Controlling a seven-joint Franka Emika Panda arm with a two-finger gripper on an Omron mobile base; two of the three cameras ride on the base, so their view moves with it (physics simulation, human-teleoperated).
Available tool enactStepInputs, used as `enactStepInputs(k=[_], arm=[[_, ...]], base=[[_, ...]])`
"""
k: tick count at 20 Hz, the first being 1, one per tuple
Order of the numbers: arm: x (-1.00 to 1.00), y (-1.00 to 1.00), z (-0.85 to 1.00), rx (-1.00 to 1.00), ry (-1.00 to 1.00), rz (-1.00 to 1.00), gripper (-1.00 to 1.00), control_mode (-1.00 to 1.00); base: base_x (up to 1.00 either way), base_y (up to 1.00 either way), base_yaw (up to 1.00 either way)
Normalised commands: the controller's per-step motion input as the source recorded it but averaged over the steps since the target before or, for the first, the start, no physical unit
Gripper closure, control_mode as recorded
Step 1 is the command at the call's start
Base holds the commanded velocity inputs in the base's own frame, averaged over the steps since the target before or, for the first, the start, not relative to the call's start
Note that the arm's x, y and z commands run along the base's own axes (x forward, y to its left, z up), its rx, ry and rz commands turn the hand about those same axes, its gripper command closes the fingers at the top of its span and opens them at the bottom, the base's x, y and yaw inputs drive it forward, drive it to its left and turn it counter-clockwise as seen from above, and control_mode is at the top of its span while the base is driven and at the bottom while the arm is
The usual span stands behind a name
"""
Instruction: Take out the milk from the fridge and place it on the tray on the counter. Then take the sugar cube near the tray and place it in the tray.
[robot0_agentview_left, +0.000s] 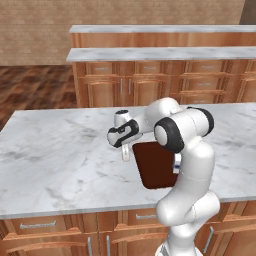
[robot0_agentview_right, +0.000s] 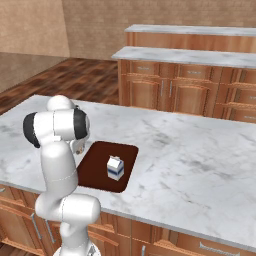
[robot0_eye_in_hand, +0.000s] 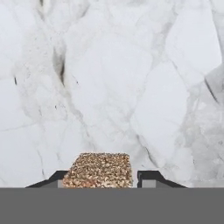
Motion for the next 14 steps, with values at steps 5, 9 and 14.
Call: enactStepInputs(k=[5, 9, 14], arm=[[-0.28, 0.0, 0.02, 0.0, -0.04, 0.0, 1.0, -1.0], [-0.53, -0.04, 0.84, 0.0, 0.0, 0.0, 1.0, -1.0], [-0.73, -0.49, 0.54, 0.0, -0.07, -0.08, 1.0, -1.0]], base=[[0.0, 0.0, 0.0], [0.0, 0.0, 0.0], [0.0, 0.0, 0.0]])
